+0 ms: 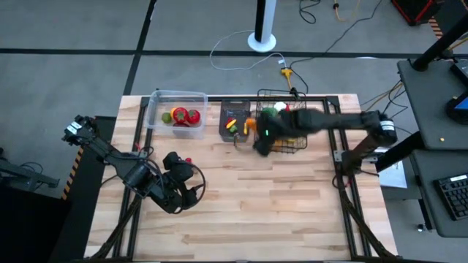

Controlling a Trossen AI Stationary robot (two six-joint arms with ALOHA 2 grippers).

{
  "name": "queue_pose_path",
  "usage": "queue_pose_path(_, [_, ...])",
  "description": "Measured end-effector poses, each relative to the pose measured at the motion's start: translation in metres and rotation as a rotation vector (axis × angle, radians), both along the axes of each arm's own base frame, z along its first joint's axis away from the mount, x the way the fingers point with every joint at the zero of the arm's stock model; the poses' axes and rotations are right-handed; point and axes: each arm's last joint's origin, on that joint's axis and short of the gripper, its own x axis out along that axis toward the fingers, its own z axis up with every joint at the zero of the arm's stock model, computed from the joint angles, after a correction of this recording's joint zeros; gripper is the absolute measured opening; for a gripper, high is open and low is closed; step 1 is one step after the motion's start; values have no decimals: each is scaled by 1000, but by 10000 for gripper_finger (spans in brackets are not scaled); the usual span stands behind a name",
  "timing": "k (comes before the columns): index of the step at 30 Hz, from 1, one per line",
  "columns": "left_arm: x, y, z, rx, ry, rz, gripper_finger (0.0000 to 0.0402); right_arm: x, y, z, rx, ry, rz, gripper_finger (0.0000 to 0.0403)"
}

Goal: Sort produce into baskets
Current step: Put the brown chili pepper into the wire basket, then put the brown potato into the black bin

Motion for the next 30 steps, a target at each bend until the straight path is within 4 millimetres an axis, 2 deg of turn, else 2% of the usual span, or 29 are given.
queue_pose_path(6, [0,0,0,-3,1,1,345,-19,-67,-9,-5,157,-154,129])
queue_pose_path(12, [0,0,0,-1,2,1,345,-30,-110,-23,15,245,-258,130])
queue_pose_path(20, [0,0,0,-2,2,2,345,-29,-143,-48,37,347,-282,138])
queue_pose_path(26, [0,0,0,-6,0,5,345,-27,-153,-61,61,383,-300,188])
queue_pose_path(30, [0,0,-1,-10,-1,11,345,-27,-153,-62,62,387,-298,215])
